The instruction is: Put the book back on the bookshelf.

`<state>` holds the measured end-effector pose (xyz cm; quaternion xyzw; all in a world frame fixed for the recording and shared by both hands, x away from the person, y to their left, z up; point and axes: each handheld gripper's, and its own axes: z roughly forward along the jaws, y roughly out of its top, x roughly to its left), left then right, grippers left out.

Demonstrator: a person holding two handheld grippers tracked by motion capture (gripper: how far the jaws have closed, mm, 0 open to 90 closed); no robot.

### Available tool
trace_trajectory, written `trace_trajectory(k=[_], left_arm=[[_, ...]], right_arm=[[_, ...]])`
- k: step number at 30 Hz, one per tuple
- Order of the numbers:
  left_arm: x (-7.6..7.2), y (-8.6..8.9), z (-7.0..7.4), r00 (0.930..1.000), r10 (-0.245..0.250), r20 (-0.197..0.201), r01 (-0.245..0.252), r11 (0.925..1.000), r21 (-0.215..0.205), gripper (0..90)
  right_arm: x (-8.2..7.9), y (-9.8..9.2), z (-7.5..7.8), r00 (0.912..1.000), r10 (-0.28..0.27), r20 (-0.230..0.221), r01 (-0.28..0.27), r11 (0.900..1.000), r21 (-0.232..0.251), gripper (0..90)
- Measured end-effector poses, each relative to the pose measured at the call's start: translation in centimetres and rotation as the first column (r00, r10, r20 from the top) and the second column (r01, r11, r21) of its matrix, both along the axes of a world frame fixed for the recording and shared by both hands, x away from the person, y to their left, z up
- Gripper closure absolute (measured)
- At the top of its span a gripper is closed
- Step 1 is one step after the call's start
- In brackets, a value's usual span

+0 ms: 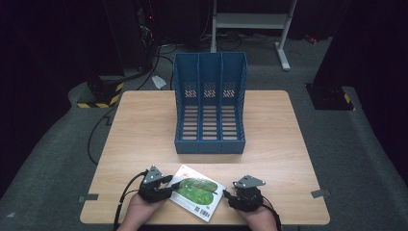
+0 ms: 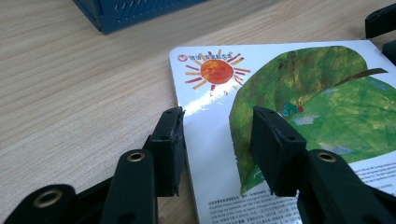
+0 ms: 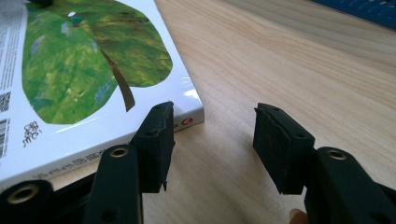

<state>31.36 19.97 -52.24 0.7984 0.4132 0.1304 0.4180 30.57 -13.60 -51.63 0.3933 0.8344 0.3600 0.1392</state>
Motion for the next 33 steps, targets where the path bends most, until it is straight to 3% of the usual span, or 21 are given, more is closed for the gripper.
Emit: trace_trajectory(k=[9, 15, 16, 19, 22, 23, 24, 25, 28, 29, 33], left_arm=[[0.2, -0.4, 0.0, 0.9999, 0.008, 0.009, -0.008, 1.0, 0.002, 55.4], [0.0, -1.0, -0.1, 0.9996, 0.009, 0.025, -0.01, 0.9999, 0.005, 55.7], [0.0, -1.0, -0.1, 0.9996, 0.01, 0.027, -0.01, 1.0, 0.002, 55.7], [0.0, -0.9, -0.3, 0.9995, 0.01, 0.03, -0.009, 0.9999, -0.009, 55.7], [0.0, -0.9, -0.3, 0.9993, 0.013, 0.036, -0.012, 0.9999, -0.011, 55.6], [0.0, -0.9, -0.3, 0.9994, 0.013, 0.034, -0.012, 0.9998, -0.013, 55.6], [0.0, -0.9, -0.3, 0.9994, 0.014, 0.032, -0.013, 0.9998, -0.016, 55.6], [0.0, -0.9, -0.3, 0.9994, 0.014, 0.032, -0.013, 0.9998, -0.016, 55.5], [-0.1, -0.9, -0.3, 0.9996, 0.014, 0.024, -0.013, 0.9997, -0.022, 54.4], [0.0, -0.9, -0.3, 0.9997, 0.012, 0.022, -0.012, 0.9997, -0.021, 53.9], [0.0, -0.9, -0.3, 0.9998, 0.011, 0.018, -0.01, 0.9996, -0.025, 53.9]], right_arm=[[2.2, 0.2, 0.1, 0.9966, -0.081, -0.016, 0.081, 0.997, 0.004, 51.4], [4.7, 0.3, 0.1, 0.9897, -0.143, -0.009, 0.143, 0.99, -0.012, 54.1], [5.5, 0.3, 0.0, 0.9866, -0.162, -0.016, 0.162, 0.987, -0.022, 53.3], [5.8, 0.2, 0.0, 0.9857, -0.168, -0.011, 0.168, 0.985, -0.03, 48.5], [4.6, 0.0, 0.3, 0.9862, -0.164, 0.02, 0.165, 0.986, -0.027, 45.5], [3.8, 0.0, 0.5, 0.9881, -0.149, 0.039, 0.15, 0.988, -0.022, 44.3], [2.0, 0.0, 1.0, 0.9909, -0.122, 0.057, 0.122, 0.993, 0.0, 41.9], [2.0, 0.0, 1.0, 0.9909, -0.122, 0.057, 0.122, 0.993, 0.0, 41.9], [-0.6, 0.2, 1.3, 0.9951, -0.058, 0.08, 0.057, 0.998, 0.01, 38.7], [-2.1, 0.4, 1.3, 0.9967, -0.028, 0.076, 0.027, 0.999, 0.018, 37.0], [-3.2, 0.9, 0.9, 0.9987, 0.005, 0.051, -0.006, 1.0, 0.017, 35.3]])
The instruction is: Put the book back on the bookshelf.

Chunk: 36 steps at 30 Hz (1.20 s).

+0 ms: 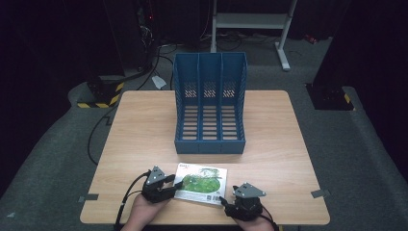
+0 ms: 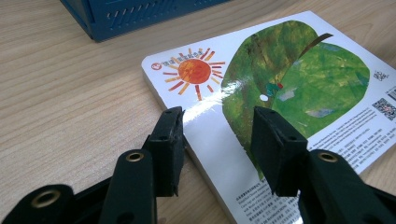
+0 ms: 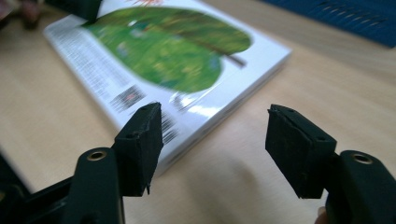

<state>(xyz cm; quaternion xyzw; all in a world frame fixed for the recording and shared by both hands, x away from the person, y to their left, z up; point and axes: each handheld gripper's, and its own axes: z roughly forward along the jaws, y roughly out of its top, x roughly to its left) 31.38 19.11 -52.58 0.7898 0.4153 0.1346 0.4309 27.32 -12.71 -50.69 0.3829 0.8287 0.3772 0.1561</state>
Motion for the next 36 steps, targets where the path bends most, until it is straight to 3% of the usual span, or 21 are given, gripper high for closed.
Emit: trace_trajectory(k=[3, 9, 18, 22, 27, 32, 36], left_arm=[[0.0, 0.0, 0.0, 1.0, -0.002, 0.0, 0.002, 1.0, 0.001, 53.9], [0.0, -0.1, 0.0, 1.0, -0.003, 0.003, 0.003, 1.0, 0.007, 53.7], [-0.3, -0.8, 0.2, 1.0, 0.005, 0.009, -0.005, 0.9996, 0.029, 53.0], [-0.2, -0.9, 0.2, 0.9999, 0.011, 0.0, -0.011, 0.9996, 0.025, 52.9], [0.1, -0.9, 0.2, 0.9982, 0.059, -0.014, -0.059, 0.9981, 0.017, 46.2], [0.3, -1.3, 0.2, 0.9936, 0.1, -0.052, -0.102, 0.9945, -0.026, 39.5], [0.5, -1.7, 0.1, 0.9904, 0.122, -0.065, -0.125, 0.9915, -0.037, 37.8]], right_arm=[[-0.3, 1.1, -0.7, 0.9985, 0.052, -0.017, -0.052, 0.998, -0.031, 34.5], [0.2, 1.4, -1.0, 0.9972, 0.067, -0.033, -0.068, 0.997, -0.035, 32.6], [1.7, 0.1, -1.2, 0.9996, -0.006, -0.029, 0.005, 1.0, -0.017, 35.6], [1.8, -0.1, -1.2, 0.9996, 0.002, -0.029, -0.002, 1.0, -0.007, 38.0], [2.0, -0.2, -1.0, 0.9997, 0.007, -0.022, -0.007, 1.0, 0.03, 37.4], [2.1, 0.3, -1.3, 0.9994, 0.023, -0.026, -0.022, 1.0, 0.018, 33.8], [2.1, 0.7, -1.3, 0.9995, 0.017, -0.028, -0.017, 1.0, 0.016, 32.7]])
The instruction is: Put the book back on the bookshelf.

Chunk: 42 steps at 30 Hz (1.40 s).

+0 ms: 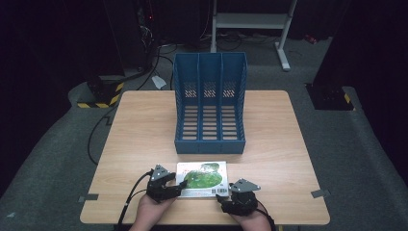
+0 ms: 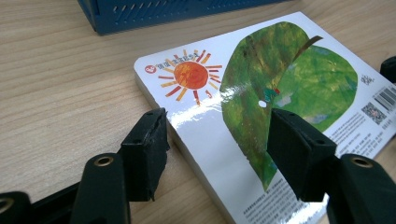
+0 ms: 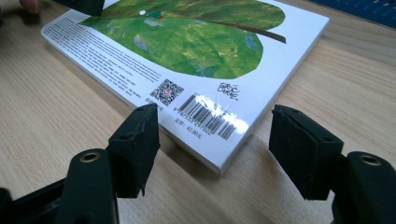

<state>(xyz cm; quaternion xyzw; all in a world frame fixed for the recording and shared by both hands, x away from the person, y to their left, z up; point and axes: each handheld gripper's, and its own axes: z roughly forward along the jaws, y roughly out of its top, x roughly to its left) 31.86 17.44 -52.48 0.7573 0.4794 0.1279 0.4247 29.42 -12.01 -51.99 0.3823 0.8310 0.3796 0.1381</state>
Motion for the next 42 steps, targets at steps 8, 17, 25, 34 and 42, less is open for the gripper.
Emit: trace_trajectory(k=[8, 17, 25, 34, 42], left_arm=[[0.4, 0.0, 0.0, 0.9973, 0.062, -0.04, -0.064, 0.996, -0.063, 41.4], [0.2, 0.3, 0.2, 0.9947, 0.097, -0.034, -0.101, 0.9882, -0.116, 46.9], [-0.1, 0.8, 0.8, 0.9946, 0.104, 0.008, -0.101, 0.9821, -0.159, 52.2], [-0.5, 0.9, 1.6, 0.9934, 0.098, 0.059, -0.086, 0.98, -0.179, 54.8], [0.1, 0.3, 0.1, 0.9949, 0.094, -0.037, -0.096, 0.9921, -0.08, 50.3]], right_arm=[[0.3, 0.6, -0.1, 1.0, 0.007, 0.001, -0.007, 1.0, 0.001, 29.9], [0.4, 0.7, -0.2, 0.9997, 0.022, -0.012, -0.022, 1.0, -0.004, 23.5], [0.4, 0.8, -0.3, 0.9992, 0.038, -0.009, -0.038, 0.999, -0.008, 20.3], [0.2, 1.0, -0.3, 0.9994, 0.033, 0.0, -0.033, 0.999, -0.021, 20.0], [0.2, 1.0, -0.3, 0.9994, 0.034, 0.002, -0.034, 0.999, -0.024, 20.3]])
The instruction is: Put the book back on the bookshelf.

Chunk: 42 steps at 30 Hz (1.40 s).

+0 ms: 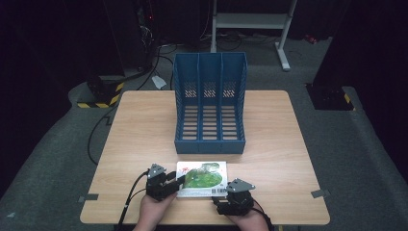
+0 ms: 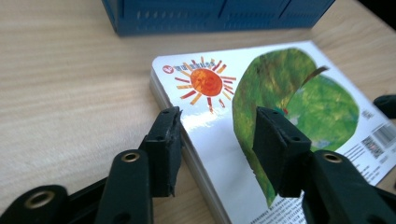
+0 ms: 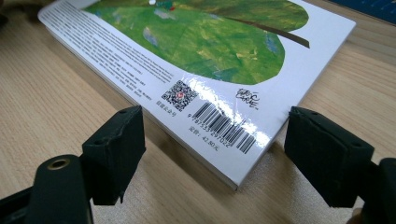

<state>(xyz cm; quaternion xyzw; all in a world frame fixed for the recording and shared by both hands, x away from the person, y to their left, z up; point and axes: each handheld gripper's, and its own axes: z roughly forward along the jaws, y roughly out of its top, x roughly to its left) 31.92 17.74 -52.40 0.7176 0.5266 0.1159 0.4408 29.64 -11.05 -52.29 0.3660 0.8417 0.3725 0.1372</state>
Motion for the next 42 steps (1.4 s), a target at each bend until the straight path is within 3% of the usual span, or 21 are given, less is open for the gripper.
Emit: trace_trajectory(k=[3, 6, 14, 20, 27, 33, 36, 39, 42], left_arm=[[0.0, -0.3, -0.2, 1.0, -0.003, -0.009, 0.003, 0.9999, 0.017, 47.8], [0.1, -0.3, -0.2, 0.9998, -0.001, -0.022, 0.002, 1.0, 0.007, 45.3], [-0.1, 0.1, 0.2, 0.9995, 0.021, -0.025, -0.023, 0.9978, -0.063, 49.0], [-0.3, 0.5, 0.8, 0.9997, 0.022, -0.002, -0.023, 0.9947, -0.1, 50.4], [-0.8, 0.6, 2.0, 0.9973, 0.015, 0.072, -0.004, 0.9891, -0.147, 52.1], [-1.2, 0.5, 2.6, 0.9931, -0.002, 0.118, 0.02, 0.9872, -0.158, 54.0], [-1.1, 0.4, 2.6, 0.993, -0.026, 0.115, 0.045, 0.9853, -0.165, 56.2], [-1.1, -0.1, 2.4, 0.9923, -0.057, 0.11, 0.072, 0.988, -0.136, 55.9], [-1.1, -0.3, 2.4, 0.9928, -0.06, 0.104, 0.073, 0.9887, -0.131, 54.1]], right_arm=[[0.0, 0.0, 0.0, 1.0, -0.001, -0.001, 0.001, 1.0, 0.0, 20.3], [0.0, 0.0, 0.0, 1.0, 0.002, 0.003, -0.002, 1.0, -0.002, 20.3], [0.0, 0.1, 0.0, 1.0, -0.002, 0.004, 0.002, 1.0, -0.005, 20.3], [0.0, 0.1, -0.1, 1.0, -0.001, 0.009, 0.001, 1.0, -0.008, 20.2], [-0.1, 0.1, -0.1, 0.9999, -0.004, 0.01, 0.004, 1.0, -0.012, 20.0], [-0.2, 0.2, -0.1, 0.9995, -0.013, 0.028, 0.014, 1.0, -0.025, 23.2], [-0.2, 0.1, -0.1, 0.9992, -0.029, 0.027, 0.029, 0.999, -0.014, 26.2], [-0.1, -0.1, 0.0, 0.999, -0.043, 0.012, 0.042, 0.999, 0.016, 28.4], [-0.2, -0.1, 0.0, 0.9989, -0.045, 0.013, 0.045, 0.999, 0.016, 28.8]])
